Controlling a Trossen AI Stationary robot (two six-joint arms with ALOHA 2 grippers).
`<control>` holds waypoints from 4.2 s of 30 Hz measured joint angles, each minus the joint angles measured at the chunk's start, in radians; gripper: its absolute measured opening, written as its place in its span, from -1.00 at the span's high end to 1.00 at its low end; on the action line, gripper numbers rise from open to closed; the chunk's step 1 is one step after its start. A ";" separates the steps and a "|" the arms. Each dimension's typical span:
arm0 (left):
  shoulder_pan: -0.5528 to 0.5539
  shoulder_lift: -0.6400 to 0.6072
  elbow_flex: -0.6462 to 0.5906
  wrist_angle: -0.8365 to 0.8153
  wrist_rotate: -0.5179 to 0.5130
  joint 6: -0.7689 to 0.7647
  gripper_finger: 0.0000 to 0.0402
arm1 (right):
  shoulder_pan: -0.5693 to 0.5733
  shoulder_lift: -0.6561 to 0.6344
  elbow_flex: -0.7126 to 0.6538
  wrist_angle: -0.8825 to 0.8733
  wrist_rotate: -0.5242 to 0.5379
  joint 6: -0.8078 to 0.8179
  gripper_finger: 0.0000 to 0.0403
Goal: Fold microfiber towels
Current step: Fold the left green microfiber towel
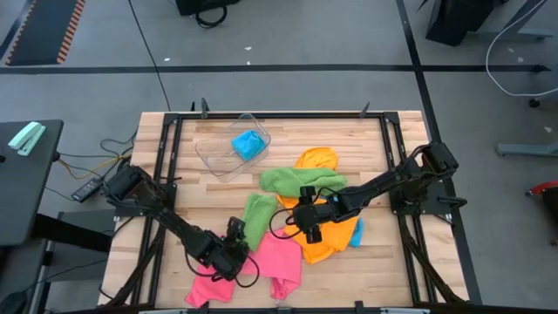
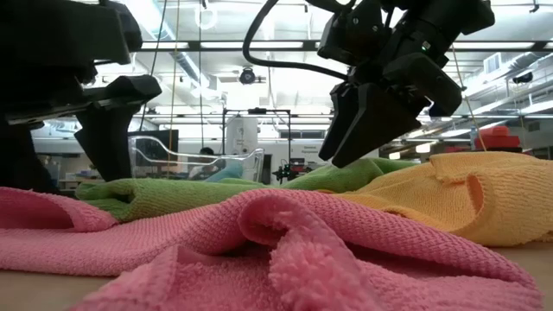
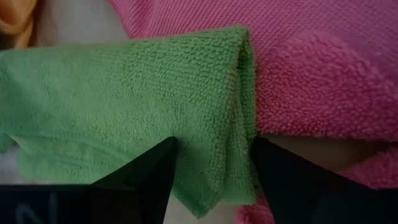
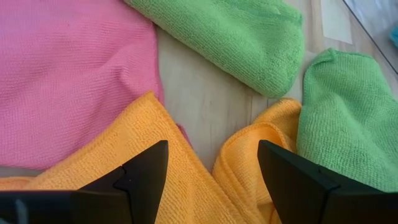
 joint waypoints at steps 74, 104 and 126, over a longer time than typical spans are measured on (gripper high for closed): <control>0.145 -0.029 0.117 -0.070 0.315 -0.191 0.92 | 0.089 0.272 -0.003 0.726 -0.028 -0.205 -0.28; 0.250 -0.030 0.118 0.198 0.368 -0.310 0.92 | 0.193 0.272 -0.003 0.710 0.230 -0.591 -0.28; 0.247 -0.030 0.118 0.331 0.368 -0.295 0.84 | 0.148 0.272 -0.003 0.717 0.082 -0.520 0.15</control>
